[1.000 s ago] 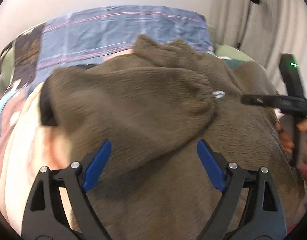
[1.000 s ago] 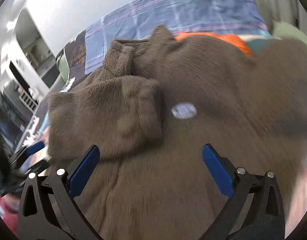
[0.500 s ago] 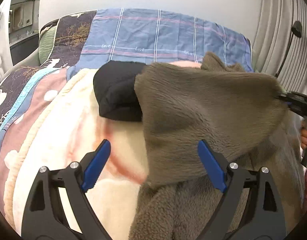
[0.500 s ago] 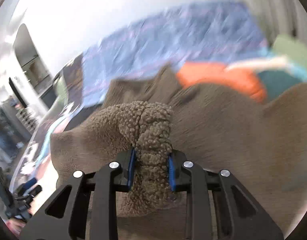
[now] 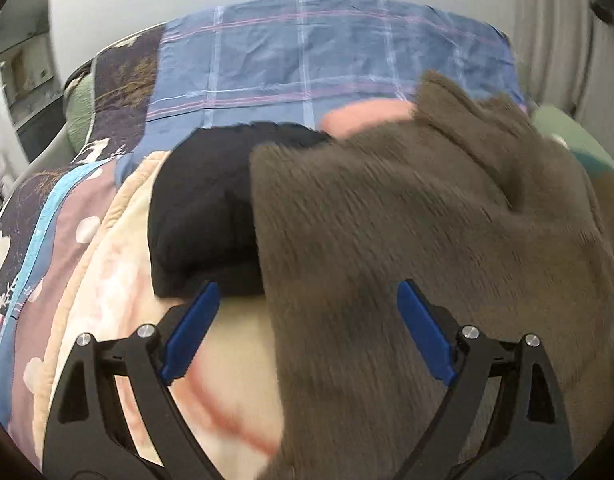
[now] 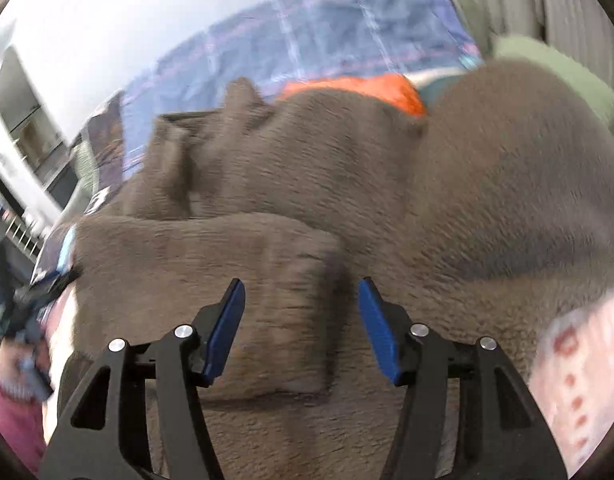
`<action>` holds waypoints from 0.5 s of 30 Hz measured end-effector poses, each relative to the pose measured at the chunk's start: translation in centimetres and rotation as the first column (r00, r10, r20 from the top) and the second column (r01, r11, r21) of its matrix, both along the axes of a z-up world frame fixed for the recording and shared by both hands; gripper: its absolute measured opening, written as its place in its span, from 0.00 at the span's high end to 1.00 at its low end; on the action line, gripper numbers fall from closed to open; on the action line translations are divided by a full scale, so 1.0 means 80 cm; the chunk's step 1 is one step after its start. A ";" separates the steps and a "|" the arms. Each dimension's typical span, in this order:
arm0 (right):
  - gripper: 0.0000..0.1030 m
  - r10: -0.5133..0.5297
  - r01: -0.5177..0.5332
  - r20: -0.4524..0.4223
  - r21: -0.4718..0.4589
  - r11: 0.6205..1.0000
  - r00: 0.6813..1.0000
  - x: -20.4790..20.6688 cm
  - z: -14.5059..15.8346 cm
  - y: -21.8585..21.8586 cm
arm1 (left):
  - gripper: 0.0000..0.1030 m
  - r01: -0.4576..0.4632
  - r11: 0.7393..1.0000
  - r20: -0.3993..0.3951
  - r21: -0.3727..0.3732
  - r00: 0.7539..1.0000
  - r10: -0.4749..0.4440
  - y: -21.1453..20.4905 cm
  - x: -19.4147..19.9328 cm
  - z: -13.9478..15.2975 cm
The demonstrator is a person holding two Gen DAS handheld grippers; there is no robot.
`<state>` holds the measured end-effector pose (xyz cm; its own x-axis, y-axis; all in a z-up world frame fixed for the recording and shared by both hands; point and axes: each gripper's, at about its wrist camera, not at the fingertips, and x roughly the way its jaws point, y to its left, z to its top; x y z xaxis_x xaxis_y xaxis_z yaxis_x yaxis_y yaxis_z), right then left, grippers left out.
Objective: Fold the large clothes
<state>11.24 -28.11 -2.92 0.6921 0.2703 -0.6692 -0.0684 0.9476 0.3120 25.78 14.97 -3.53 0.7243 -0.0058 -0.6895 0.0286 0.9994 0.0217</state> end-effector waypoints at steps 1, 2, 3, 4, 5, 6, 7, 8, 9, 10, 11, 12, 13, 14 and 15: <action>0.43 0.035 -0.035 0.019 0.009 0.999 0.999 -0.004 0.005 0.003 | 0.15 -0.022 1.000 0.028 0.015 0.999 0.022 0.002 0.014 0.001; 0.43 0.084 -0.085 0.034 0.022 0.996 0.996 -0.002 0.003 0.019 | 0.22 -0.048 0.997 0.051 0.065 0.998 0.045 0.001 0.026 0.000; 0.43 0.134 -0.135 0.037 0.039 0.990 0.990 -0.003 0.000 0.031 | 0.23 -0.084 0.985 0.065 0.149 0.995 0.075 -0.002 0.039 -0.006; 0.43 0.190 -0.191 0.018 0.059 0.980 0.982 -0.003 -0.013 0.047 | 0.23 -0.138 0.945 0.078 0.297 0.990 0.120 -0.008 0.059 -0.021; 0.43 0.209 -0.208 -0.011 0.059 0.976 0.978 0.001 -0.025 0.054 | 0.22 -0.144 0.924 0.074 0.354 0.989 0.126 -0.010 0.068 -0.033; 0.43 0.201 -0.199 -0.063 0.028 0.980 0.978 0.008 -0.048 0.064 | 0.22 -0.135 0.909 0.062 0.394 0.991 0.121 -0.013 0.075 -0.045; 0.45 0.187 -0.188 -0.085 -0.011 0.982 0.979 0.019 -0.070 0.071 | 0.22 -0.129 0.898 0.064 0.421 0.992 0.112 -0.016 0.077 -0.055; 0.47 0.185 -0.188 -0.062 -0.052 0.981 0.981 0.019 -0.083 0.076 | 0.22 -0.134 0.889 0.080 0.438 0.991 0.110 -0.020 0.075 -0.058; 0.47 0.189 -0.191 -0.030 -0.093 0.977 0.981 0.016 -0.090 0.080 | 0.22 -0.140 0.882 0.093 0.449 0.990 0.110 -0.022 0.071 -0.058; 0.46 0.189 -0.191 -0.022 -0.112 0.975 0.982 0.011 -0.089 0.085 | 0.22 -0.142 0.878 0.101 0.458 0.989 0.108 -0.025 0.065 -0.054; 0.42 0.188 -0.189 -0.015 -0.129 0.974 0.982 0.007 -0.086 0.087 | 0.23 -0.140 0.878 0.103 0.457 0.989 0.105 -0.025 0.060 -0.048; 0.39 0.195 -0.194 -0.008 -0.140 0.971 0.981 0.004 -0.083 0.090 | 0.23 -0.141 0.885 0.106 0.443 0.989 0.105 -0.024 0.053 -0.039; 0.36 0.208 -0.207 -0.001 -0.142 0.968 0.978 0.002 -0.081 0.092 | 0.23 -0.142 0.912 0.115 0.385 0.988 0.105 -0.021 0.041 -0.020; 0.36 0.213 -0.211 0.000 -0.141 0.967 0.977 0.001 -0.082 0.092 | 0.23 -0.134 0.945 0.126 0.299 0.987 0.100 -0.019 0.028 0.001; 0.36 0.211 -0.209 0.000 -0.134 0.969 0.977 -0.001 -0.080 0.090 | 0.23 -0.104 0.979 0.146 0.178 0.986 0.078 -0.019 0.011 0.026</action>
<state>11.19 -20.90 -9.35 0.6391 0.3206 -0.6991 -0.2741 0.9442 0.1825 26.65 13.43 -1.48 0.8037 0.1825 -0.5664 -0.0783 0.9760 0.2034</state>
